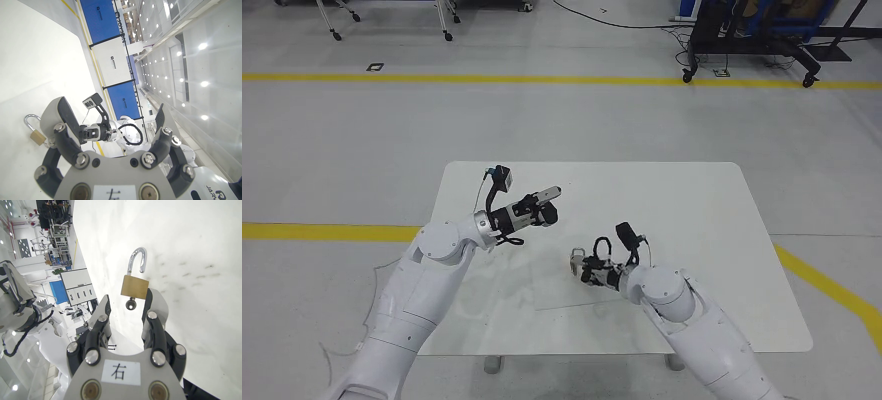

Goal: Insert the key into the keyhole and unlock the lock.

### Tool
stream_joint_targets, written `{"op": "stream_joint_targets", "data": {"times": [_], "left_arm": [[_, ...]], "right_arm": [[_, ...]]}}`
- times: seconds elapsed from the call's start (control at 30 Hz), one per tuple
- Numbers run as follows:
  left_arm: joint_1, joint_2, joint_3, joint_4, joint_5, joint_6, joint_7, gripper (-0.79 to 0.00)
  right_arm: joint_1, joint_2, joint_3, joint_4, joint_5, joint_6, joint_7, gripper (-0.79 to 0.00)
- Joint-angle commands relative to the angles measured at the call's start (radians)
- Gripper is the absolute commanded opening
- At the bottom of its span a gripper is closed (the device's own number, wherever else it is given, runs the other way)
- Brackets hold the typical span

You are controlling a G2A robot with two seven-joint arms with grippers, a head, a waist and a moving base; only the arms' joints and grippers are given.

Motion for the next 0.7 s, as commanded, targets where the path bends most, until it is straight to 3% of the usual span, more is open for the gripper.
{"op": "stream_joint_targets", "data": {"times": [0.0,0.23,0.27,0.3,0.33,0.67], "left_arm": [[0.0,0.0,0.0,0.0,0.001,-0.001,0.002,0.0],[0.0,0.001,0.003,-0.001,0.004,0.003,0.002,0.0],[0.0,0.001,0.003,-0.001,0.004,0.003,0.002,0.0],[-0.001,0.001,0.003,-0.001,0.004,0.003,0.002,0.0],[0.0,0.001,0.003,0.0,0.004,0.005,0.002,0.0],[-0.001,0.001,0.004,0.0,0.002,0.014,0.0,0.0]], "right_arm": [[-0.026,0.006,0.029,-0.023,0.016,-0.043,0.011,-0.409],[-0.193,0.028,0.211,-0.126,0.147,-0.265,-0.042,-0.388],[-0.22,0.031,0.236,-0.146,0.161,-0.297,-0.058,-0.028],[-0.252,0.032,0.264,-0.168,0.183,-0.334,-0.082,0.0],[-0.286,0.033,0.289,-0.193,0.205,-0.374,-0.105,0.0],[-0.286,0.033,0.289,-0.193,0.205,-0.374,-0.105,0.0]]}}
